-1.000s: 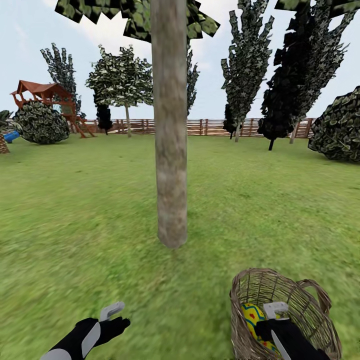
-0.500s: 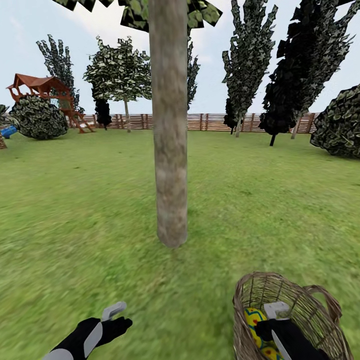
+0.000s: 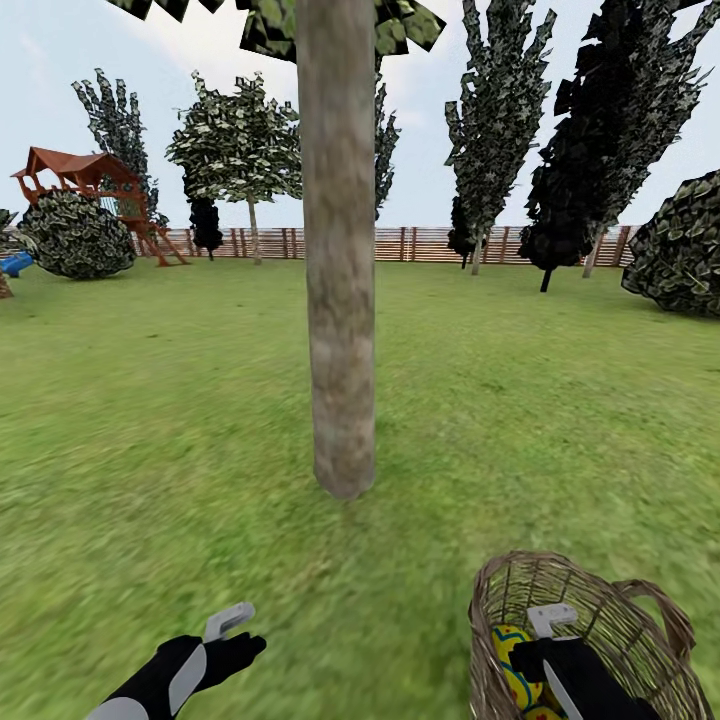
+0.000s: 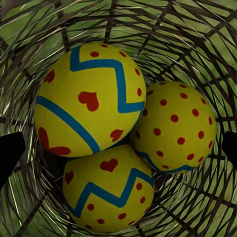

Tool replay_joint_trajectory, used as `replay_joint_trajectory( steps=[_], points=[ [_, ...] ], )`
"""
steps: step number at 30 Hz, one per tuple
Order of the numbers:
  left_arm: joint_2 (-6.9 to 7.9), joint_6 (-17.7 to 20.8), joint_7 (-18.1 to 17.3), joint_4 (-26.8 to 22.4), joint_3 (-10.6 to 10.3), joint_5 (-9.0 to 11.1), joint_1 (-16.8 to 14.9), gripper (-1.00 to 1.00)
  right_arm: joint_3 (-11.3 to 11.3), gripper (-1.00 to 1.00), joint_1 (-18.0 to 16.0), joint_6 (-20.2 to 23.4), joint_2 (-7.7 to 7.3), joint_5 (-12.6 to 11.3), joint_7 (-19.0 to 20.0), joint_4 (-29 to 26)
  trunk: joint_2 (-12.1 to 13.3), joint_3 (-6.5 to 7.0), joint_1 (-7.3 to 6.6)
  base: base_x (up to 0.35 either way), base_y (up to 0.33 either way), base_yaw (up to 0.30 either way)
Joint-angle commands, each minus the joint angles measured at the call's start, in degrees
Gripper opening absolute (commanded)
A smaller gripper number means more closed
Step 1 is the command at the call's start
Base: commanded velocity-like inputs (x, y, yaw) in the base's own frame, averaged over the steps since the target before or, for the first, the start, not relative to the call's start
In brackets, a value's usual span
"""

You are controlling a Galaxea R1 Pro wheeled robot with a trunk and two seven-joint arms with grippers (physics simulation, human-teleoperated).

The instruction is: Take the three Easter eggs out of the wicker basket on the lawn in the garden, then place them on the lawn next to a single tree (choose any tree) so that all three eggs are next to the same tree and none are left in the basket.

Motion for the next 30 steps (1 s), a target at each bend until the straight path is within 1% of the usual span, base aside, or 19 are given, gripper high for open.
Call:
replay_joint_trajectory(
  steps=[1, 30],
  points=[
    [-0.04, 0.4, -0.1, -0.1, 0.3, 0.3, 0.0, 1.0, 0.3, 1.0, 0.0, 0.3, -0.07, -0.2, -0.4, -0.1, 0.0, -0.28, 0.01, 0.0, 0.0, 0.0],
    [-0.24, 0.6, 0.0, 0.0, 0.3, 0.3, 0.0, 1.0, 0.3, 1.0, 0.0, 0.3, -0.12, -0.2, -0.4, -0.1, -0.4, -6.71, 0.76, 0.0, 0.0, 0.0]
  ],
)
